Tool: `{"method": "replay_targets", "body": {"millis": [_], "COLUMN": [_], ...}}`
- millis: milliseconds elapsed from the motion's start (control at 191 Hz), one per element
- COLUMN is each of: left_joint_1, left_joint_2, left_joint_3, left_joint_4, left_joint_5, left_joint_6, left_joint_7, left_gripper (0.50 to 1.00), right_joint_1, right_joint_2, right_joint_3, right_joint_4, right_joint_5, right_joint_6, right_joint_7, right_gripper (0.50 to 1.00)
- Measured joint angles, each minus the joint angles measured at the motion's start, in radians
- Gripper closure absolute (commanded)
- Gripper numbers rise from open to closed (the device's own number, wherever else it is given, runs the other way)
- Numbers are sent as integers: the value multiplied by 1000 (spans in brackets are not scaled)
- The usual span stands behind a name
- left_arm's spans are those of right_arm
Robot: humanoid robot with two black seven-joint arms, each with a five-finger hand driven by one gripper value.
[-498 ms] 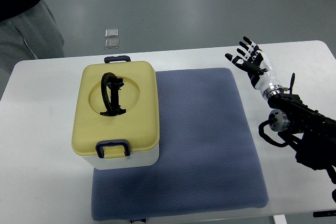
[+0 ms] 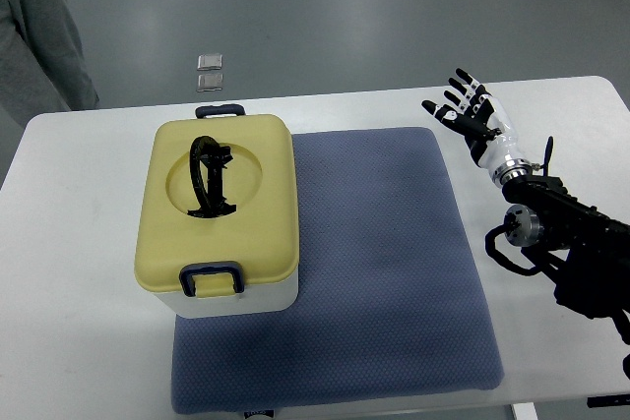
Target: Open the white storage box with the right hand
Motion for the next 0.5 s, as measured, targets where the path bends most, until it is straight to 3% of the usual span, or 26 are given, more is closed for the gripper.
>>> {"method": "replay_targets", "body": {"millis": [498], "left_joint_1": [-1], "left_joint_2": [0], "left_joint_3": [-1], "left_joint_4": [0], "left_joint_5": [0], "left_joint_6": [0], "left_joint_7": [0], "left_gripper": [500], "right_joint_1": [0], "right_joint_2": [0], "right_joint_3": [2], "right_joint_4": [-8], "right_joint_5": [0], "right_joint_6": [-2], "right_joint_7": [1], "right_gripper": [572]}}
